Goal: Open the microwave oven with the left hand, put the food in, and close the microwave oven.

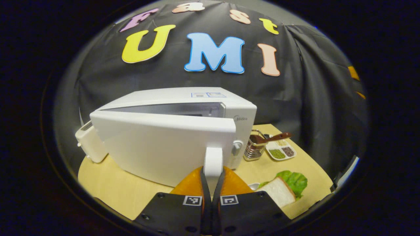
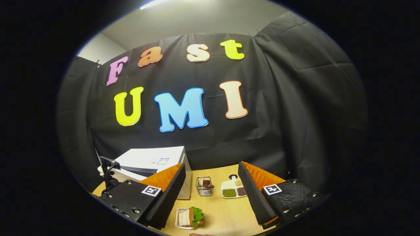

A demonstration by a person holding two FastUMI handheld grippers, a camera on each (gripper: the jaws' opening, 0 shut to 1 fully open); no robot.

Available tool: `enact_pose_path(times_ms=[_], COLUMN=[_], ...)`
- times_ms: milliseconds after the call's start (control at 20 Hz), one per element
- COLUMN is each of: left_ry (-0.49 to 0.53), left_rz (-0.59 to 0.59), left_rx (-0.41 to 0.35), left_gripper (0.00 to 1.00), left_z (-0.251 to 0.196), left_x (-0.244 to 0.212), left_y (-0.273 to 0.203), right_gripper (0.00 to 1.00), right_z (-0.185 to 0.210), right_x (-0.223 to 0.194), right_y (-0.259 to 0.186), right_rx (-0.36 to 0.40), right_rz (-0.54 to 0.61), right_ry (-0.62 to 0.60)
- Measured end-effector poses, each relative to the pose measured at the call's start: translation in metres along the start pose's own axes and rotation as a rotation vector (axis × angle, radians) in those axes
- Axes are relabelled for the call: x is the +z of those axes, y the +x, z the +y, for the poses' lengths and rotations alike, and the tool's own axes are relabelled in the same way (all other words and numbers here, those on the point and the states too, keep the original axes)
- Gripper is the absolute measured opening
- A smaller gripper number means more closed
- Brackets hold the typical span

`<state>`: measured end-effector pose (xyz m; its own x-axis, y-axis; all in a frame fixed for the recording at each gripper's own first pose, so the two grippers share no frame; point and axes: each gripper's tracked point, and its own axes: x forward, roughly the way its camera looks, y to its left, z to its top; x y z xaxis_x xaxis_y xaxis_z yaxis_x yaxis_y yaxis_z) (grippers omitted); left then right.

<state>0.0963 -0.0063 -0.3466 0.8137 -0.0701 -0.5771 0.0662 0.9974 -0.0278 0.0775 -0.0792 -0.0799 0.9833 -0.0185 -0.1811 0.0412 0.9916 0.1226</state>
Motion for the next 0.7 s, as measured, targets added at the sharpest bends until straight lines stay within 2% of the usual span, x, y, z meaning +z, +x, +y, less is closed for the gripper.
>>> enact_pose_path(times_ms=[300,450,550,700], left_ry=[0.035,0.049,0.077,0.065], left_rz=[0.028,0.035,0.039,0.008], left_rx=[-0.014,-0.051,-0.06,-0.074], left_gripper=[0.06,0.06,0.06,0.06], left_z=[0.03,0.052,0.073,0.105], left_x=[-0.031,-0.047,-0.057,-0.067], left_y=[-0.078,-0.113,-0.134,-0.165], right_gripper=[0.97,0.97,0.97,0.97], right_z=[0.053,0.076,0.086,0.098], right_x=[-0.008,-0.018,-0.024,-0.035], right_y=[-0.022,-0.036,-0.044,-0.054], right_rx=[0.079,0.114,0.12,0.114], right_rz=[0.004,0.014,0.022,0.029], right_ry=[-0.026,-0.026,-0.026,-0.042])
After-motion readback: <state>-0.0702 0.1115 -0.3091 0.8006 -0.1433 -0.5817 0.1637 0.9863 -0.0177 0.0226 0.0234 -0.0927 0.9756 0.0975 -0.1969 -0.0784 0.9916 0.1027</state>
